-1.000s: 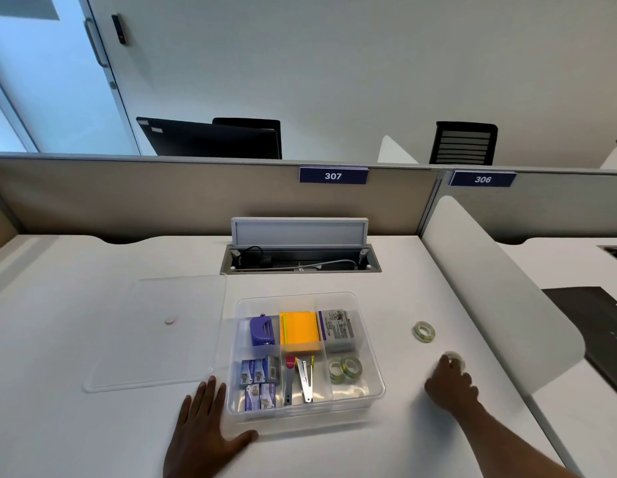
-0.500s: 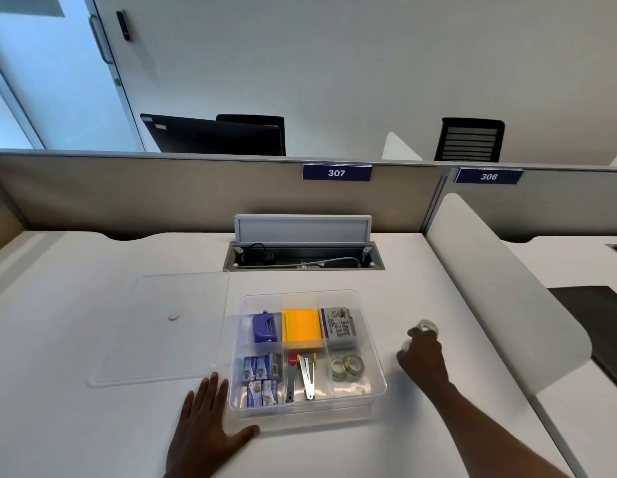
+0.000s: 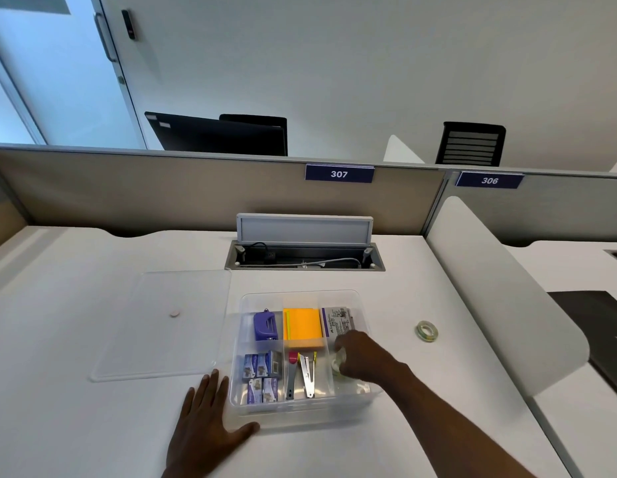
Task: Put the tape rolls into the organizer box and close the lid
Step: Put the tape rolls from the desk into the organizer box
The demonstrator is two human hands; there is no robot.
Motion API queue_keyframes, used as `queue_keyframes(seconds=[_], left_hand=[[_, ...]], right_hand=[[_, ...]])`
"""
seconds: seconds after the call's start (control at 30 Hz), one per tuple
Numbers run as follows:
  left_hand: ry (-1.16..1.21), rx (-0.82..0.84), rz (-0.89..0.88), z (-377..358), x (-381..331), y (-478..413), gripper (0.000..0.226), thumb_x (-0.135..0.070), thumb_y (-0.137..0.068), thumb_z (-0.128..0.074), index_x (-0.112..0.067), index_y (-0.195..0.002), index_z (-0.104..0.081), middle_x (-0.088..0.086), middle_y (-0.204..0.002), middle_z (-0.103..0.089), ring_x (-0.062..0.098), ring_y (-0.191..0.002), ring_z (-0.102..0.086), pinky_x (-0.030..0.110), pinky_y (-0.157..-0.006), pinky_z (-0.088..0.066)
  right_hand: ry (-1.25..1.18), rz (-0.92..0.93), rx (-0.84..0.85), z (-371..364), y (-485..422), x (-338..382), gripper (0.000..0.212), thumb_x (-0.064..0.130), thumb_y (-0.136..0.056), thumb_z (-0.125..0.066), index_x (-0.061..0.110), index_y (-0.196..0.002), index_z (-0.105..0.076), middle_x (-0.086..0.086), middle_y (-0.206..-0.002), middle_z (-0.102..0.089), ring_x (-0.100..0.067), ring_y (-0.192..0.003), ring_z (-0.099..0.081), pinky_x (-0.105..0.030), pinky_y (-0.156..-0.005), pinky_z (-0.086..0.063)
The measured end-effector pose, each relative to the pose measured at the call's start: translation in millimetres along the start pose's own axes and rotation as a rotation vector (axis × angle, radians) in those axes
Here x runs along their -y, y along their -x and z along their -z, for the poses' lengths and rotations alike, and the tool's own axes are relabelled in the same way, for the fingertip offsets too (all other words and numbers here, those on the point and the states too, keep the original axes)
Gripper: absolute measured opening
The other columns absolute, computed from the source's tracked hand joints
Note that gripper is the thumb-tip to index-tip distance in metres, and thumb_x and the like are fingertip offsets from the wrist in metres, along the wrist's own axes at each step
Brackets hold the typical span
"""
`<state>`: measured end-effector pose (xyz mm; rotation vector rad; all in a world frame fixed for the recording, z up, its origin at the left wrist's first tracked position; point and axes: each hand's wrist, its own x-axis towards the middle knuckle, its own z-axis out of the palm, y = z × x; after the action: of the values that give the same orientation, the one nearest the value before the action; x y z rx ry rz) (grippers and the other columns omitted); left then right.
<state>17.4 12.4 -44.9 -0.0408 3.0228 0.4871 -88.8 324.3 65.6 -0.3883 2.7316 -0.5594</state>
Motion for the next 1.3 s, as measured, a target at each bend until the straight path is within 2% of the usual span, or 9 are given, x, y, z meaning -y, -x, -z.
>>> queue_keyframes(seconds=[0.17, 0.23, 0.33, 0.47, 0.6, 0.73, 1.0, 1.13, 1.3], left_hand=[[-0.002, -0.011, -0.001, -1, 1, 0, 0.119, -0.095, -0.058, -0.034, -0.017, -0.148, -0.017, 0.002, -0.157, -0.003, 0.016, -0.145, -0.002, 0.04, -0.119, -0.002], [-0.005, -0.011, -0.002, 0, 0, 0, 0.12, -0.095, -0.058, -0.033, -0.017, -0.148, -0.016, 0.002, -0.157, -0.001, 0.016, -0.145, -0.001, 0.04, -0.119, -0.003], [-0.005, -0.017, -0.003, 2, -2, 2, 0.12, -0.095, -0.059, -0.032, -0.018, -0.148, -0.014, 0.002, -0.157, 0.0, 0.016, -0.145, 0.0, 0.038, -0.118, 0.002], [-0.01, -0.01, -0.009, 5, -4, 2, 0.121, -0.095, -0.058, -0.031, -0.017, -0.148, -0.014, 0.004, -0.158, -0.002, 0.017, -0.146, 0.0, 0.034, -0.115, 0.008], [-0.014, 0.012, -0.001, 5, -4, -1, 0.123, -0.095, -0.055, -0.034, -0.014, -0.147, -0.023, 0.006, -0.158, -0.01, 0.021, -0.146, -0.01, 0.041, -0.117, -0.005], [-0.016, 0.035, 0.003, 4, -2, -2, 0.123, -0.095, -0.055, -0.037, -0.011, -0.144, -0.03, 0.008, -0.156, -0.018, 0.024, -0.144, -0.018, 0.045, -0.116, -0.013], [-0.027, 0.071, 0.009, 10, -6, -1, 0.12, -0.095, -0.056, -0.032, -0.009, -0.14, -0.039, 0.012, -0.152, -0.031, 0.029, -0.139, -0.03, 0.034, -0.111, -0.005], [-0.023, 0.069, 0.016, 11, -7, -1, 0.119, -0.095, -0.056, -0.032, -0.01, -0.139, -0.041, 0.012, -0.151, -0.033, 0.029, -0.138, -0.033, 0.033, -0.111, -0.005], [-0.006, 0.078, 0.017, 10, -6, 0, 0.115, -0.093, -0.06, -0.033, -0.011, -0.14, -0.039, 0.01, -0.152, -0.03, 0.027, -0.14, -0.029, 0.031, -0.112, -0.001]], right_hand=[[-0.066, -0.022, 0.074, -8, 7, -5, 0.039, 0.023, -0.075, -0.07, 0.011, -0.111, -0.063, -0.008, -0.122, -0.062, -0.022, -0.113, -0.056, -0.029, -0.096, -0.046], [-0.087, -0.028, -0.075, -1, 8, -4, 0.025, 0.022, -0.083, -0.06, 0.011, -0.104, -0.066, -0.01, -0.11, -0.067, -0.023, -0.102, -0.061, -0.034, -0.093, -0.051], [-0.093, -0.056, -0.514, 6, 6, -13, 0.015, 0.009, -0.086, -0.053, 0.005, -0.09, -0.067, -0.015, -0.091, -0.068, -0.029, -0.083, -0.064, -0.038, -0.076, -0.055], [-0.176, -0.308, -0.753, 19, 13, -46, 0.023, 0.0, -0.081, -0.056, 0.0, -0.103, -0.064, -0.02, -0.104, -0.062, -0.037, -0.092, -0.06, -0.039, -0.078, -0.05], [0.105, -0.45, -0.582, 20, 27, -97, 0.026, -0.008, -0.077, -0.051, -0.005, -0.099, -0.063, -0.021, -0.104, -0.06, -0.042, -0.092, -0.059, -0.043, -0.074, -0.054], [0.091, -0.618, -0.359, 20, 37, -139, 0.051, 0.007, -0.084, -0.049, 0.003, -0.134, -0.039, -0.021, -0.136, -0.039, -0.043, -0.114, -0.049, -0.043, -0.097, -0.045], [0.101, -0.531, -0.142, 36, 20, -154, 0.061, 0.012, -0.085, -0.049, 0.011, -0.141, -0.028, -0.009, -0.153, -0.027, -0.035, -0.13, -0.039, -0.04, -0.105, -0.039], [0.104, -0.538, -0.105, 36, 13, -157, 0.055, 0.029, -0.089, -0.053, 0.019, -0.139, -0.033, -0.01, -0.137, -0.05, -0.031, -0.13, -0.043, -0.038, -0.105, -0.039], [0.129, -0.503, -0.264, 33, 6, -149, 0.024, 0.022, -0.085, -0.054, 0.017, -0.108, -0.061, -0.011, -0.106, -0.069, -0.031, -0.104, -0.061, -0.032, -0.085, -0.05]])
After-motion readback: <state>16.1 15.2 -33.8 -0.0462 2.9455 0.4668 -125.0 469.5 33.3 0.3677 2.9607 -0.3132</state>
